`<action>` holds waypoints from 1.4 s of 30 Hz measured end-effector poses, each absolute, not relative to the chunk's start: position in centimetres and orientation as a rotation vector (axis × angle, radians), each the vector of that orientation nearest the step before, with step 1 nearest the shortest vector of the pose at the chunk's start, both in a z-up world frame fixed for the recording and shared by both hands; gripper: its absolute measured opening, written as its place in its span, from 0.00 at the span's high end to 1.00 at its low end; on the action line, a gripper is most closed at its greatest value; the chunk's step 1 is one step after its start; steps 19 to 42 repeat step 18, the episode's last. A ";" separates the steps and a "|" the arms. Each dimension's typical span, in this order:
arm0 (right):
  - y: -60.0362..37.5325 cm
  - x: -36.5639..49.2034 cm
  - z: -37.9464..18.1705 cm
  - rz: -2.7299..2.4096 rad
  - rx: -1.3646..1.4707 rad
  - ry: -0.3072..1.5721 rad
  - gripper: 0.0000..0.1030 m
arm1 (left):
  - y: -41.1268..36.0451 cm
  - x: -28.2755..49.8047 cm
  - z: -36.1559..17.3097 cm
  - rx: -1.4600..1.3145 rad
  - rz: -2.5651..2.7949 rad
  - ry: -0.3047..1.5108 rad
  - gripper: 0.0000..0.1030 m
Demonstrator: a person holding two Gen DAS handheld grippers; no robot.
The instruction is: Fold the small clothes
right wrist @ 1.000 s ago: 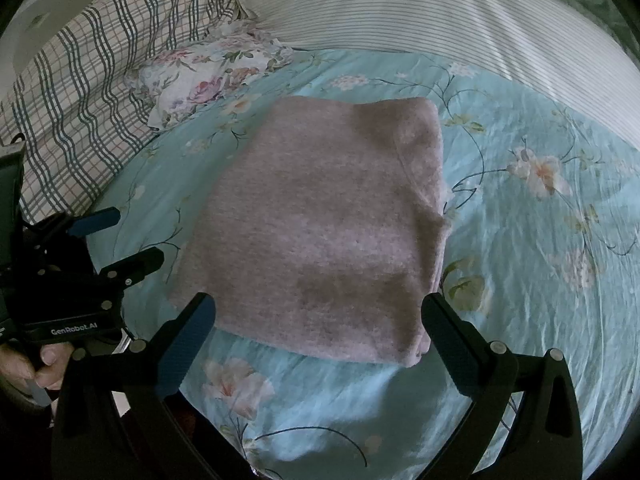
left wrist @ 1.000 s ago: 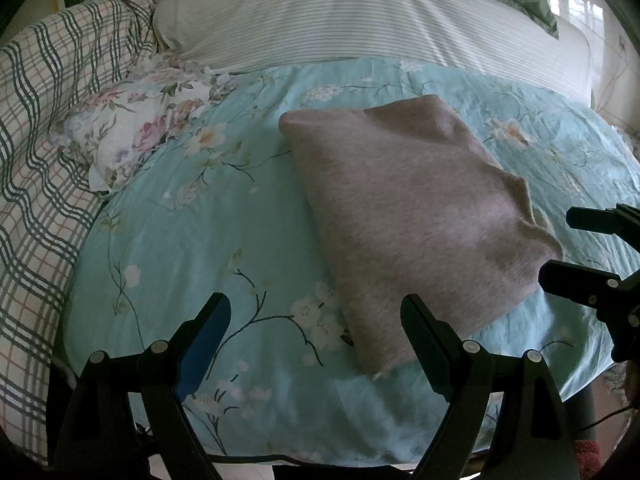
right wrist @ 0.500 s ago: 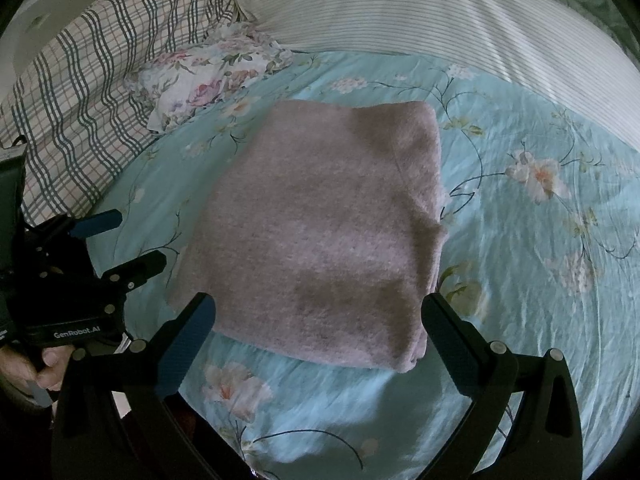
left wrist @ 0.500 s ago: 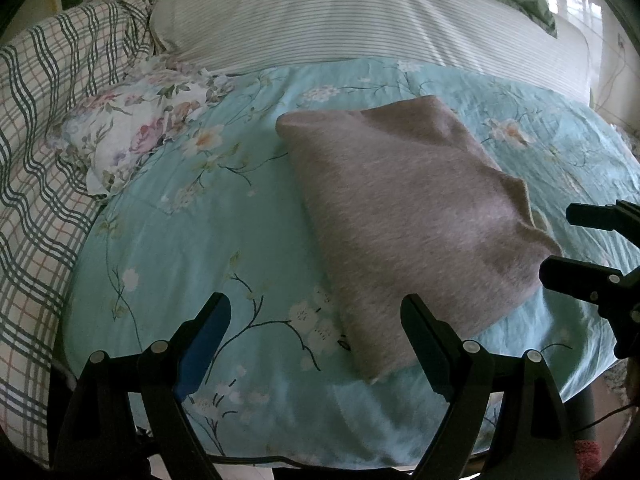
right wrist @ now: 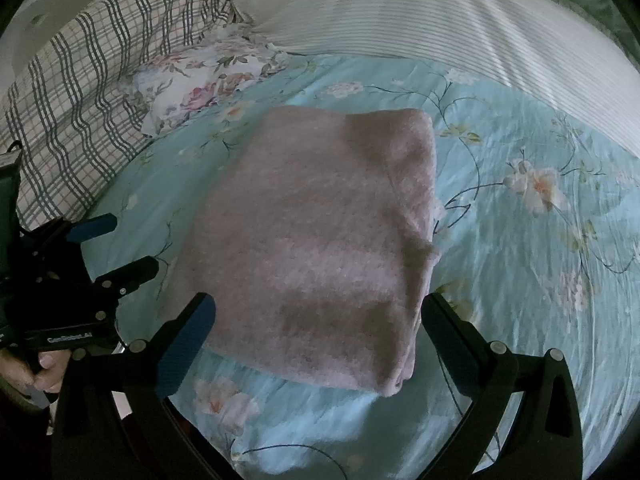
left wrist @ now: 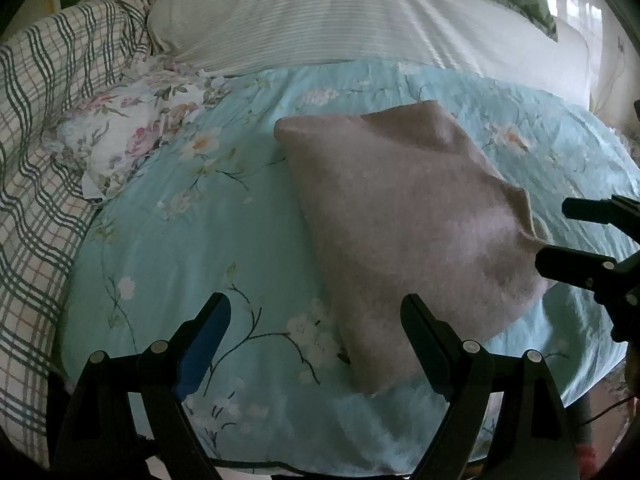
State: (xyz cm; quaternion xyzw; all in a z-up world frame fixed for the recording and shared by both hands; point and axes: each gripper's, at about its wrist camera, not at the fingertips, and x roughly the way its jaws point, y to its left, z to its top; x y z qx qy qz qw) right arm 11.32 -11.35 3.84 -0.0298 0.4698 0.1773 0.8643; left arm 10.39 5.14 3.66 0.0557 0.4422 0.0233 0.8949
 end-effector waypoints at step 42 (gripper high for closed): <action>-11.9 12.7 3.5 0.374 -0.046 0.980 0.00 | 6.2 12.0 3.9 0.098 0.069 0.913 0.15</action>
